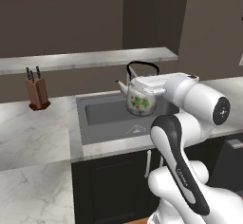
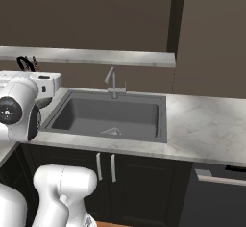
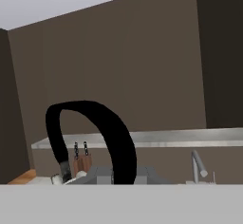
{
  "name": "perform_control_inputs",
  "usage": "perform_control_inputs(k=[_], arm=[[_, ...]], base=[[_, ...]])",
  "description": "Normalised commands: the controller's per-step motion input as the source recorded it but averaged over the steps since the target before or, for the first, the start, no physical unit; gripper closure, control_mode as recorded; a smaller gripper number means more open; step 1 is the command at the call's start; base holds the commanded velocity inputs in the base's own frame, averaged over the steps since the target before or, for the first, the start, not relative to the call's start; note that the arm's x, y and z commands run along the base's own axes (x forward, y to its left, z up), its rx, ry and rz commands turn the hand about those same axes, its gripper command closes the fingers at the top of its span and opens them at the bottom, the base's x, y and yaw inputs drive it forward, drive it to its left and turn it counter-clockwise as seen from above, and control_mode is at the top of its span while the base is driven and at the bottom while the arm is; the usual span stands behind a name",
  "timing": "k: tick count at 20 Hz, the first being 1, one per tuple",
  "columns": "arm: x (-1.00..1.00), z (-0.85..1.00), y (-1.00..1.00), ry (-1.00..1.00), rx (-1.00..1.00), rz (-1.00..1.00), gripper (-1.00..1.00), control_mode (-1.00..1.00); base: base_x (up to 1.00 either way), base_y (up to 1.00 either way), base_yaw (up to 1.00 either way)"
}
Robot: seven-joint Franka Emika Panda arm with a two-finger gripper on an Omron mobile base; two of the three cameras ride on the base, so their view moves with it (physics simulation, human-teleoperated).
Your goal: Open the cabinet, pick the kettle from the cabinet, and place it in the sink.
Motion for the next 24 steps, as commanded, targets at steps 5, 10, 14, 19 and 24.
perform_control_inputs(k=[5, 10, 14, 19, 24], arm=[[0.01, 0.00, 0.05, 0.00, -0.02, -0.04, 1.00, -1.00], [0.10, 0.03, 0.21, 0.03, -0.12, -0.22, 1.00, -1.00], [0.13, 0.04, 0.25, 0.08, -0.13, -0.26, 1.00, -1.00], [0.12, 0.02, 0.20, 0.19, -0.05, -0.19, 1.00, -1.00], [0.10, 0.00, 0.05, 0.16, 0.01, -0.06, 1.00, -1.00]], base=[[0.00, 0.00, 0.00], [0.00, 0.00, 0.00], [0.00, 0.00, 0.00], [0.00, 0.00, 0.00], [0.00, 0.00, 0.00]])
